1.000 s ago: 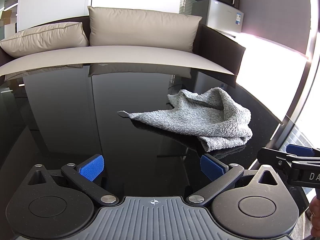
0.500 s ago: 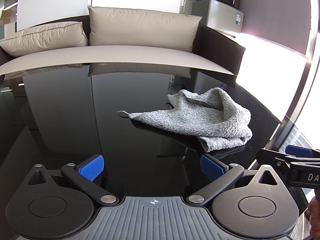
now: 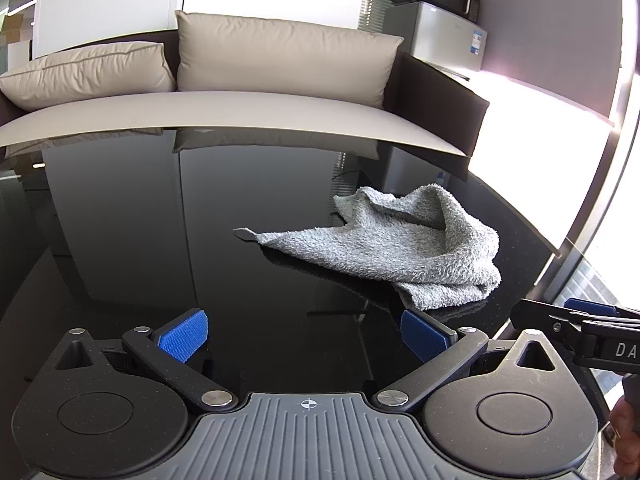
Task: Fold towel
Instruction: 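Lower the right gripper onto a towel corner and close it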
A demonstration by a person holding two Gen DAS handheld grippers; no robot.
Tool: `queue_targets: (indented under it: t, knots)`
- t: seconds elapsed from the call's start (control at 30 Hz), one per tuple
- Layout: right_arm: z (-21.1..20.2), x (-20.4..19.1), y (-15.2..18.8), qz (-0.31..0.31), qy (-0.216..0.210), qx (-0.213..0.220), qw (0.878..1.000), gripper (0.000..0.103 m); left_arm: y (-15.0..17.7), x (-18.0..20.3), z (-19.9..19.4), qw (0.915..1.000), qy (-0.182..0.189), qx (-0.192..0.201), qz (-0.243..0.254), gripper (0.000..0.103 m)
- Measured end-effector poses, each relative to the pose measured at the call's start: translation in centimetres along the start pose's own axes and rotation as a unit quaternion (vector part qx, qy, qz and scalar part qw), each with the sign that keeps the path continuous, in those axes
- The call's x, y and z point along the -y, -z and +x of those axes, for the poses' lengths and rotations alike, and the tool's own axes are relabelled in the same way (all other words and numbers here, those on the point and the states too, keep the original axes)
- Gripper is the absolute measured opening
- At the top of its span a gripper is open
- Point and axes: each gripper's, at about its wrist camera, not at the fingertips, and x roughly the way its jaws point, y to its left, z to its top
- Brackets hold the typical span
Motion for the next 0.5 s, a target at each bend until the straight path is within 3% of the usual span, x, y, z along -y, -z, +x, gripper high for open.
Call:
queue_targets:
  t: [0.5]
  knots:
    - [1.8,-0.4,-3.9,-0.047,-0.033,0.049,0.997,0.102,-2.9,-0.9,2.1,0.9998,0.008,0.013,0.013,0.102]
